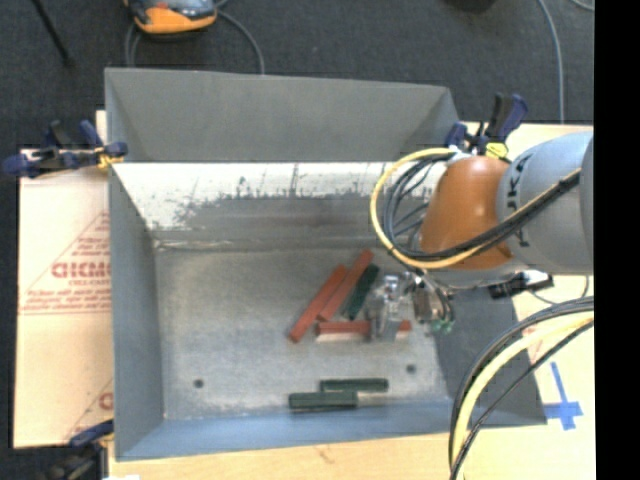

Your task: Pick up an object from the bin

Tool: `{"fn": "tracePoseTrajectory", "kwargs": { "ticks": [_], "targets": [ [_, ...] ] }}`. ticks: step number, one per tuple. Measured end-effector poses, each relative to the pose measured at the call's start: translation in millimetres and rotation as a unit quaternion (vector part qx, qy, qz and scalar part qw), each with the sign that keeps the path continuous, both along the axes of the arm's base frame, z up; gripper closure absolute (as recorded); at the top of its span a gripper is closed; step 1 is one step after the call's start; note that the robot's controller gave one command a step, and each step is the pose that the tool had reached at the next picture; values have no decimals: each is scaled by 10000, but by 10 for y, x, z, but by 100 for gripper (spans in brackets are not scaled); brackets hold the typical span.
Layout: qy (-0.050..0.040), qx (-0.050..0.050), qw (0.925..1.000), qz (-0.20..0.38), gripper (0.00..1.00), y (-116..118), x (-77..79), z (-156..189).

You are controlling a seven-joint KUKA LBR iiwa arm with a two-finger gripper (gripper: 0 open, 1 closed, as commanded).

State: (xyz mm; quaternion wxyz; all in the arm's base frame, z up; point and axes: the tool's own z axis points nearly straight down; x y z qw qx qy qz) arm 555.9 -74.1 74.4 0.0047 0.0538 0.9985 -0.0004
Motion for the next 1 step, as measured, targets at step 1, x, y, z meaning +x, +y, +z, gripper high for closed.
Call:
{"fn": "tracePoseTrajectory", "kwargs": {
  "ticks": [1],
  "targets": [
    [0,0,10000,2,100,0,1,0]
  ]
}}
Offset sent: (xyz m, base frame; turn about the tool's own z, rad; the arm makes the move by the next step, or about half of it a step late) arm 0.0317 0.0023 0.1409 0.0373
